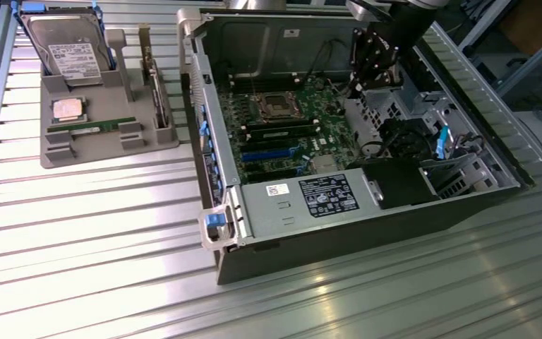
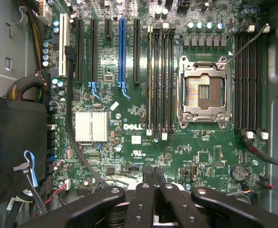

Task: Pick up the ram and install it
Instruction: 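Press down the ram until it locks into place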

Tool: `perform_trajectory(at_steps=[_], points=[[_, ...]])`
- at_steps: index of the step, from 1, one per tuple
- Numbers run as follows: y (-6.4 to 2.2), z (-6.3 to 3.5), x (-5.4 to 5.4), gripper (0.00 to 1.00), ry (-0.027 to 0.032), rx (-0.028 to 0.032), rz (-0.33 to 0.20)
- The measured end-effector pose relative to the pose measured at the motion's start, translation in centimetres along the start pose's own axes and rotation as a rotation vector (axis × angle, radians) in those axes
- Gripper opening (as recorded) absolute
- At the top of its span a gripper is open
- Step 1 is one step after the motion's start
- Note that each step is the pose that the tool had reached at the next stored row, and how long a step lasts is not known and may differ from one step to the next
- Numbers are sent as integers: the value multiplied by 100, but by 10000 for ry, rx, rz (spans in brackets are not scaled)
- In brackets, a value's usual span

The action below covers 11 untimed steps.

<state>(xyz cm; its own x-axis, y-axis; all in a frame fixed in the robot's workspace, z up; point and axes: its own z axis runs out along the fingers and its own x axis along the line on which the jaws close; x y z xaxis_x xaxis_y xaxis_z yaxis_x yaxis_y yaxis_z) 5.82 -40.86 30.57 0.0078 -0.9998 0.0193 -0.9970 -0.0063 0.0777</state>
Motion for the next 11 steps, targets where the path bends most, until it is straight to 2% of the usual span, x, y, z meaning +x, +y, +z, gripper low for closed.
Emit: perform_trajectory(at_steps=[2,4,7,11], points=[[0,0,0,11,-6,-1,80],[0,1,1,11,28,-9,445],[0,0,0,11,-16,-22,1051],[0,1,0,11,-106,-50,2305]])
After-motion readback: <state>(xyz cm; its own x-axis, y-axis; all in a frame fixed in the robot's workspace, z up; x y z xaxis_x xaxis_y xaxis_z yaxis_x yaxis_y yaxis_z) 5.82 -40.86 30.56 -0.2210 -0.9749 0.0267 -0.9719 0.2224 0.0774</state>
